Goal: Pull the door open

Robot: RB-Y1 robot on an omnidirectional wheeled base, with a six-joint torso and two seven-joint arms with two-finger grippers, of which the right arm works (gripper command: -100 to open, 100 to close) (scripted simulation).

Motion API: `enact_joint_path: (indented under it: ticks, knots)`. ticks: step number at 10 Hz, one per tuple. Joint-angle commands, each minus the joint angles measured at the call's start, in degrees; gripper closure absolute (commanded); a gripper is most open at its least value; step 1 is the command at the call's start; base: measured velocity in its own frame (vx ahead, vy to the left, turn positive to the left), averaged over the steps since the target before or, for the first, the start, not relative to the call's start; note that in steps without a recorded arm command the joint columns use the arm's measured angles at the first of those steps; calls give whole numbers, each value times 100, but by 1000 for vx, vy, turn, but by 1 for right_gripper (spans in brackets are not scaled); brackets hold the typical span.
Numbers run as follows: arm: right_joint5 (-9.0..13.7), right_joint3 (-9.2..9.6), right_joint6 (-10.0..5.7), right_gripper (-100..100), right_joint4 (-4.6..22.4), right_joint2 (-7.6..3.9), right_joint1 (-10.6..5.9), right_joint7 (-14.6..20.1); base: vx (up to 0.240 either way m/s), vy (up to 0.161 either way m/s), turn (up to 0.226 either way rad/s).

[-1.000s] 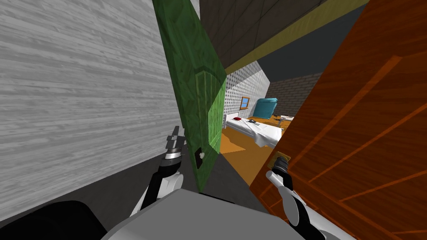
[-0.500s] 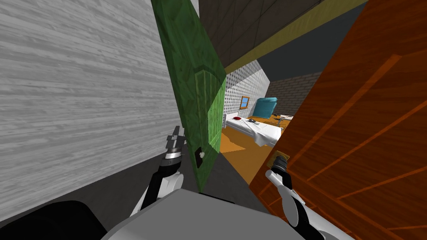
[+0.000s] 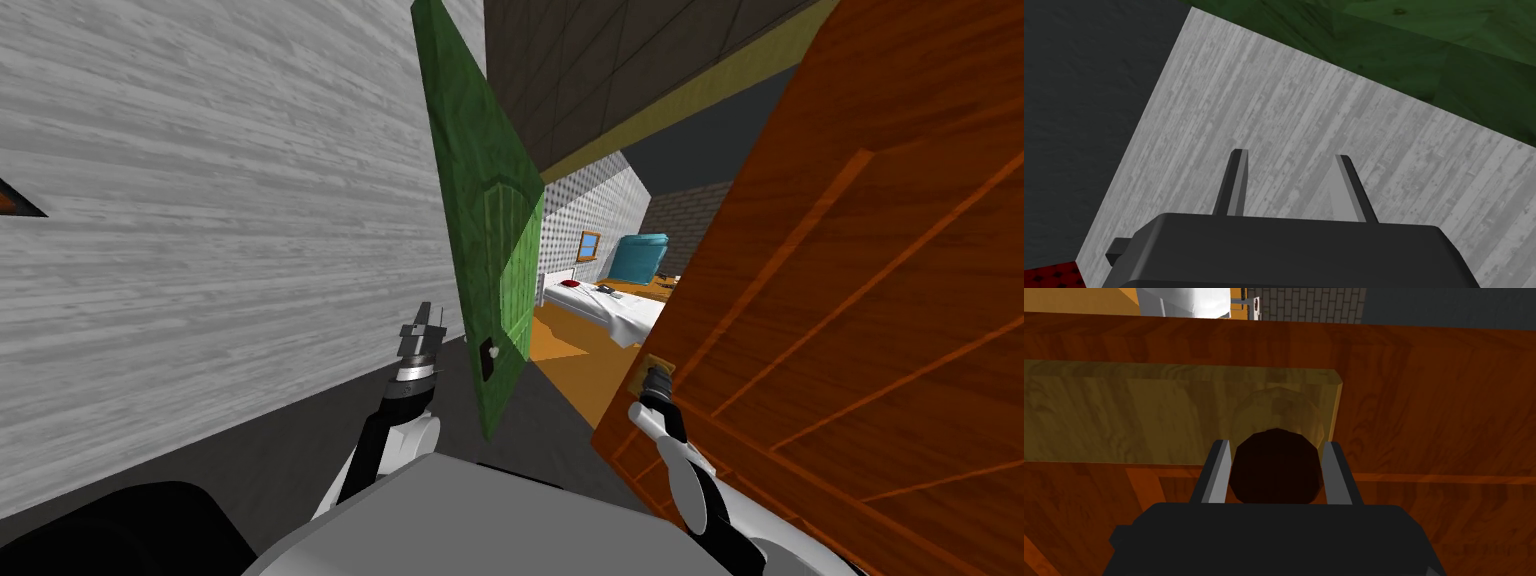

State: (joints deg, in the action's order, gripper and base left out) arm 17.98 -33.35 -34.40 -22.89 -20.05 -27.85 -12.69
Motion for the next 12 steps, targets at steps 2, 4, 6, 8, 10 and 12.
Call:
enact_joint_path:
  ticks: [2, 4, 6, 8, 10, 12]
  knots:
    - [-20, 43, 85, 100, -164, 61, 74, 38, -107, 18, 12]
    - [-151, 308, 171, 100, -220, 132, 13, 213, -212, 2, 30]
    - [-162, 333, 160, 100, -243, 105, -6, 245, -205, -7, 49]
    - [-209, 432, 195, 100, -255, 174, -9, 294, -161, -16, 47]
    - [-300, 616, 226, 100, -292, 253, -40, 394, -232, -25, 51]
    - [-367, 754, 248, 100, -320, 313, -63, 468, -227, -25, 54]
